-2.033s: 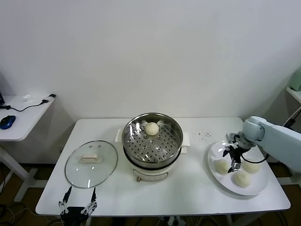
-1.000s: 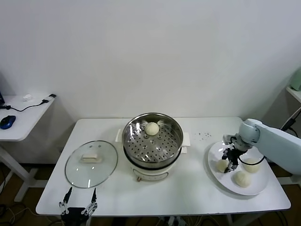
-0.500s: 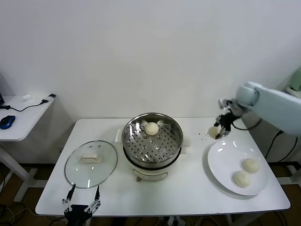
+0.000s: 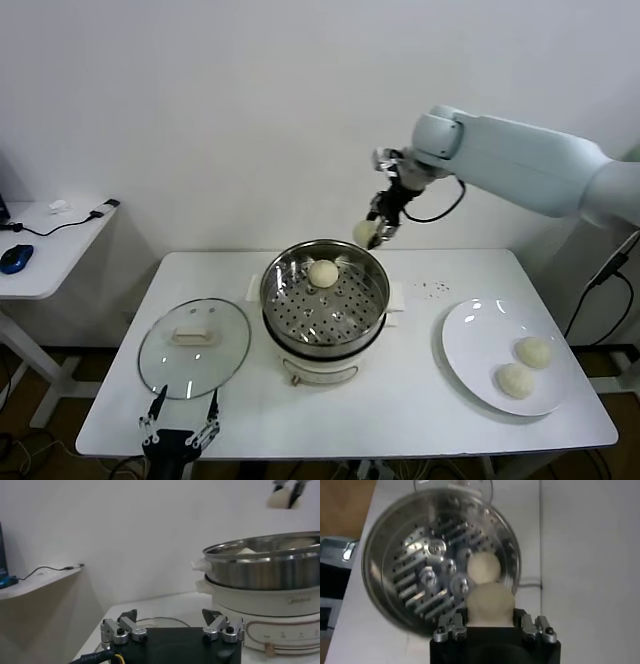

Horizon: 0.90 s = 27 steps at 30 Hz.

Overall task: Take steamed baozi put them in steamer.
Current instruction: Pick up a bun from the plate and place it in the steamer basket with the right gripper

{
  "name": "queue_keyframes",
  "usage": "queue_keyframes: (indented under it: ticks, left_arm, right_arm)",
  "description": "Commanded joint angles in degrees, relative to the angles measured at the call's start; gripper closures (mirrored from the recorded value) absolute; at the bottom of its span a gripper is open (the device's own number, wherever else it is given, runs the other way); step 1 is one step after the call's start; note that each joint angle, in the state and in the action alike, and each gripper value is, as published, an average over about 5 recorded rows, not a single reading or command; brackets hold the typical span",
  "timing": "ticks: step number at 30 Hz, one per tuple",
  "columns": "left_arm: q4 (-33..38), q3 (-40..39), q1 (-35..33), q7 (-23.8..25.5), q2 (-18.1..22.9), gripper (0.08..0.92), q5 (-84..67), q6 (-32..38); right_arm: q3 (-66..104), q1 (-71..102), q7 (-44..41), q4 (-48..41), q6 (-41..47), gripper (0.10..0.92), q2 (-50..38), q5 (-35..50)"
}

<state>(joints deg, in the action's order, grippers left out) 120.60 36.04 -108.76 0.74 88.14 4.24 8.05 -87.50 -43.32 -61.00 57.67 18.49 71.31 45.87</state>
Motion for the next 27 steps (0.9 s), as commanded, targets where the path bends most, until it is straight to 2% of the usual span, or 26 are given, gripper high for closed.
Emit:
queue_keyframes:
  ticks: [1,23,27]
  left_arm:
    - [-0.6,0.3,-0.3,0.0,-0.4,0.177,-0.8,0.5]
    - [-1.3,0.4,-0.8,-0.1,-0.5,0.177,-1.5,1.1]
    - [-1.4,0.3,-0.8,-0.2,-0.5,0.177,-1.5,1.1]
  right_arm:
    - [-2.4,1.5,3.0,0.2,2.5,0.440,10.7,4.7]
    - [-5.1,10.5,7.5,-3.5,4.6,0.432,16.1,4.1]
    - [-5.0,10.6,7.3,-3.4,5.0,0.400,15.8,3.5]
